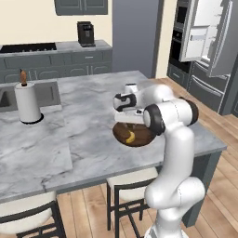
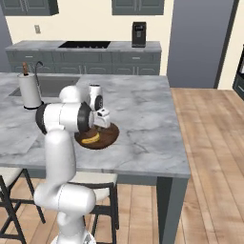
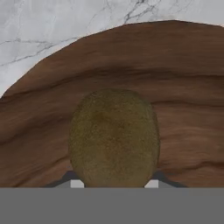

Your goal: Retrieve the banana and kiwi from the fridge and place them into the bowl on the dining table.

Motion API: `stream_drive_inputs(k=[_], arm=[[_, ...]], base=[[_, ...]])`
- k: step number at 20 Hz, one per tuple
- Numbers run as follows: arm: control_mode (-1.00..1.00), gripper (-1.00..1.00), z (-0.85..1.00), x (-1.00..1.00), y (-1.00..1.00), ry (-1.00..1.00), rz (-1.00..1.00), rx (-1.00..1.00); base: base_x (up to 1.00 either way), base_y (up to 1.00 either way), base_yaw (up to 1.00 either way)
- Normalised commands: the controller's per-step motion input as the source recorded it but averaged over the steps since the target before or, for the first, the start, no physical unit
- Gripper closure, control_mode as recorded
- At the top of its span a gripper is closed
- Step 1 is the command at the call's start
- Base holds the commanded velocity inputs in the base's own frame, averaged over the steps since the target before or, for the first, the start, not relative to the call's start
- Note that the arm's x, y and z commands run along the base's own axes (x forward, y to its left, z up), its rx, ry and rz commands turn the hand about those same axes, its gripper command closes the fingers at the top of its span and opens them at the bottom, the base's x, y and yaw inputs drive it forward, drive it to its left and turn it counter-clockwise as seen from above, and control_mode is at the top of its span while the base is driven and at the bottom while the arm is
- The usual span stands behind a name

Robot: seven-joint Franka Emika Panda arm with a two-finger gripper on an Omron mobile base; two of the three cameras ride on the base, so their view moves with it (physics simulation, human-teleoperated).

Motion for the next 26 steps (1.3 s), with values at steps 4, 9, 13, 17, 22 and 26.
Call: stream_drive_inputs(k=[4, 9, 13, 17, 22, 26], arm=[[-1.0, -1.0, 0.57, -0.89, -0.01, -0.25, -0.13, 0.0], [-1.0, -1.0, 0.63, -0.97, -0.13, -0.25, -0.13, 0.0], [-1.0, -1.0, 0.98, -1.0, -0.37, -0.4, -0.05, 0.0], [-1.0, -1.0, 1.0, -1.0, -0.35, -0.51, 0.0, 0.0], [-1.0, -1.0, 0.94, -1.0, -0.2, -0.23, 0.08, 0.0], [-1.0, -1.0, 0.65, -1.0, -0.13, -0.05, 0.14, 0.0]], base=[[0.0, 0.0, 0.0], [0.0, 0.0, 0.0], [0.0, 0.0, 0.0], [0.0, 0.0, 0.0], [0.0, 0.0, 0.0], [0.0, 0.0, 0.0]])
